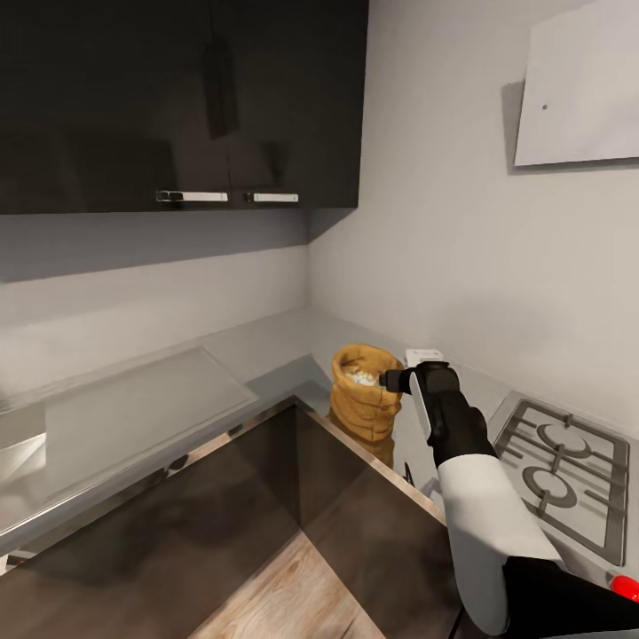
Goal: In the kitchen, take the popcorn bag from the countertop, put it into the microwave, and heat it until the popcorn is cooked so the cooked popcorn ends up inside the bag.
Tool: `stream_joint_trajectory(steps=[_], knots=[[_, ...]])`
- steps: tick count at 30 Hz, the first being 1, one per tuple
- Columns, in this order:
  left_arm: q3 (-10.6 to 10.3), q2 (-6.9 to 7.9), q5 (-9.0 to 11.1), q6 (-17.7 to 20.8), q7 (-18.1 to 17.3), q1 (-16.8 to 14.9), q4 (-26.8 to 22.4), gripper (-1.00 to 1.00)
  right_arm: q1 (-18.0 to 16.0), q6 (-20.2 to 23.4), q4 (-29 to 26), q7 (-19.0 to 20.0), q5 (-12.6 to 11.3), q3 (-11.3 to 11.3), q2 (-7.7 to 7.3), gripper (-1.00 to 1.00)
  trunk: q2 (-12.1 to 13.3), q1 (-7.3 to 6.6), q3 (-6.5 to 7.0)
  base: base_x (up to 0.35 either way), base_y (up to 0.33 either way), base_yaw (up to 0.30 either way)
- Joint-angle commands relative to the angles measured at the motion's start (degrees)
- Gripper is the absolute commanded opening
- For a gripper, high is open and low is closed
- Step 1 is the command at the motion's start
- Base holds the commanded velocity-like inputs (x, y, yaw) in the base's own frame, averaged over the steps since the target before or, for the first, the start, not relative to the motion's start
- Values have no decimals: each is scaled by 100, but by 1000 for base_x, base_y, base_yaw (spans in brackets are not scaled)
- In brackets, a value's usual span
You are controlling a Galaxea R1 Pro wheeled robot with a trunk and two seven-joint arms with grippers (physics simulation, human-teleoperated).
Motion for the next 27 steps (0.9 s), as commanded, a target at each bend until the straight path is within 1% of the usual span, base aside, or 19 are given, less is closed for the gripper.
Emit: stream_joint_trajectory(steps=[1,5,6,14,23,24,27], knots=[[11,-1,31,-7,4,1,-10,100,-2,22,138,0,22,-13,6,100,-3,1,-7,0,0,0],[13,-3,33,-6,4,1,-8,100,-2,23,137,7,32,-13,6,100,-3,1,-7,0,0,0],[13,-3,33,-6,4,1,-8,100,-2,23,137,7,34,-14,6,-100,-3,1,-7,0,0,0],[13,-4,33,-7,4,1,-8,100,-2,37,122,7,45,-14,6,-100,-3,1,-7,0,0,0],[13,-4,33,-9,4,1,-8,100,-2,159,55,7,99,27,6,-100,-3,1,-7,0,0,0],[13,-3,32,-6,4,1,-9,100,-2,560,-108,7,105,22,6,-100,-3,1,-7,0,0,0],[13,-6,30,-9,4,1,-9,100,-2,1130,-801,7,92,29,6,-100,-3,1,-7,0,0,0]])
